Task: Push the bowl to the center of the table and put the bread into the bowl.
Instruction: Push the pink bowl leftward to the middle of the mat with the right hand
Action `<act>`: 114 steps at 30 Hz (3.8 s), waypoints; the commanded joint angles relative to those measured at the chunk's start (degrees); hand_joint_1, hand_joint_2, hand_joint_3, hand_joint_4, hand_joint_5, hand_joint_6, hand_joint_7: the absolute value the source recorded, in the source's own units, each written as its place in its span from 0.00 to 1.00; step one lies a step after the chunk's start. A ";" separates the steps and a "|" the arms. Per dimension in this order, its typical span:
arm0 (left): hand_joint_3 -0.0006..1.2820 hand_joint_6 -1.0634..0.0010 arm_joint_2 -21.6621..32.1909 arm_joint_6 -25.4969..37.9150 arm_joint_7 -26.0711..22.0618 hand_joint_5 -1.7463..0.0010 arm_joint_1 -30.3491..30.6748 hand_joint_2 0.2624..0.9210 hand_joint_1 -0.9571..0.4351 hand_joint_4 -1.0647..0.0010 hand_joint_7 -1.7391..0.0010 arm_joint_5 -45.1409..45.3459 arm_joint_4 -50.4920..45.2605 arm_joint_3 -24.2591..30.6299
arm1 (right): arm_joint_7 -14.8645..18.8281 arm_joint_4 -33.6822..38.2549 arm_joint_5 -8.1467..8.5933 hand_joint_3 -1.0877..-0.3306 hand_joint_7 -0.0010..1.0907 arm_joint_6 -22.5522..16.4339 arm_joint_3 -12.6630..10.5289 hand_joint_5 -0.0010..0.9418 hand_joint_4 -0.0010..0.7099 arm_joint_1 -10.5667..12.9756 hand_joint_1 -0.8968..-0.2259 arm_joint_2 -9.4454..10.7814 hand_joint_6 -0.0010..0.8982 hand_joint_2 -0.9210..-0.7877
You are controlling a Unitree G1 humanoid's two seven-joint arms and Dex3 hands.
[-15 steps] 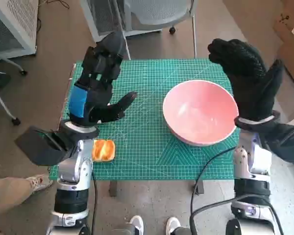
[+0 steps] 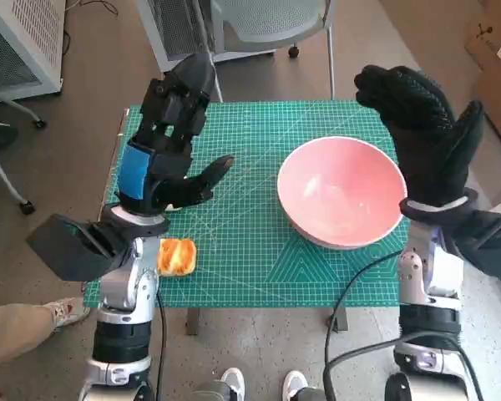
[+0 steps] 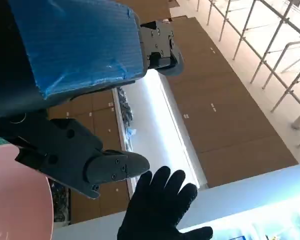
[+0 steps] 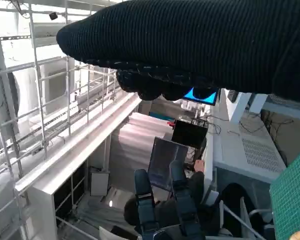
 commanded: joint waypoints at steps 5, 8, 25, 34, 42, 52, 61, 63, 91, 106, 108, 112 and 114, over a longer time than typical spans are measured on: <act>0.39 1.00 -0.05 -0.79 -0.27 0.94 -1.02 0.72 0.49 0.93 0.68 -0.36 0.57 0.25 | 0.66 0.89 -0.16 0.50 0.00 0.07 -0.19 0.00 0.38 0.46 0.35 -0.61 0.44 0.00; 0.38 1.00 -0.08 -0.86 -0.35 0.94 -0.99 0.72 0.49 0.93 0.68 -0.46 0.67 0.28 | 0.82 1.12 -0.12 0.50 0.00 -0.03 -0.28 0.00 0.38 0.38 0.35 -0.65 0.44 0.00; 0.38 1.00 -0.38 -0.93 -0.36 0.94 -0.42 0.72 0.49 0.93 0.68 -0.46 0.20 0.15 | 0.93 1.07 -0.10 0.50 0.00 -0.17 -0.71 0.00 0.38 0.75 0.35 -0.97 0.43 0.00; 0.38 1.00 -0.54 -1.13 -0.30 0.94 -0.21 0.72 0.49 0.93 0.68 -0.44 0.29 0.20 | 3.75 8.79 2.11 0.48 0.00 -1.36 -4.55 0.00 0.36 -1.61 0.36 -4.51 0.41 0.00; 0.38 1.00 -0.65 -1.14 0.03 0.94 0.33 0.72 0.50 0.93 0.68 -0.40 -0.44 0.21 | 5.25 28.09 2.09 0.45 0.00 -5.94 -9.80 0.00 0.33 -6.61 0.37 -9.47 0.39 0.00; 0.39 1.00 -0.68 -0.76 0.54 0.94 0.53 0.72 0.49 0.94 0.68 -0.79 -0.73 0.54 | -7.74 45.64 -1.92 0.42 0.03 -3.52 -12.11 0.02 0.27 -10.31 0.41 -12.96 0.32 0.00; 0.40 1.00 -1.02 -0.34 1.08 0.94 1.26 0.72 0.49 0.94 0.67 -0.95 -1.61 0.46 | -14.24 51.41 -3.51 0.42 0.03 3.49 -13.23 0.01 0.25 -9.55 0.44 -12.50 0.34 0.00; 0.40 1.00 -1.04 -0.11 1.21 0.94 1.41 0.72 0.49 0.94 0.67 -1.01 -1.78 0.53 | -14.23 52.12 -3.61 0.41 0.03 5.31 -13.56 0.00 0.24 -8.92 0.44 -12.01 0.33 0.00; 0.40 1.00 0.09 0.98 2.74 0.94 4.05 0.72 0.51 0.94 0.67 -0.14 -5.43 1.12 | -17.21 52.85 -7.40 0.40 0.02 11.51 -12.11 0.01 0.24 -9.00 0.46 -0.85 0.35 0.00; 0.39 1.00 1.57 0.83 3.12 0.94 6.41 0.71 0.51 0.94 0.68 0.60 -7.87 1.87 | -17.99 52.59 -8.77 0.40 0.03 12.61 -11.26 0.02 0.31 -12.59 0.46 3.73 0.37 0.00; 0.39 1.00 1.76 0.87 3.19 0.94 6.78 0.71 0.50 0.94 0.68 0.63 -8.30 2.00 | -18.11 52.56 -8.80 0.40 0.03 12.64 -11.16 0.02 0.31 -13.03 0.47 4.24 0.37 0.00; 0.39 1.00 2.19 0.72 3.33 0.94 7.51 0.71 0.50 0.93 0.68 0.79 -8.82 2.35 | -18.17 52.42 -8.59 0.39 0.03 12.74 -11.11 0.02 0.32 -14.05 0.48 5.37 0.37 0.00; 0.38 1.00 2.37 0.67 3.49 0.94 7.89 0.72 0.50 0.93 0.68 0.91 -9.14 2.49 | -18.12 52.47 -8.54 0.38 0.03 12.88 -11.11 0.02 0.32 -14.51 0.49 5.81 0.37 0.00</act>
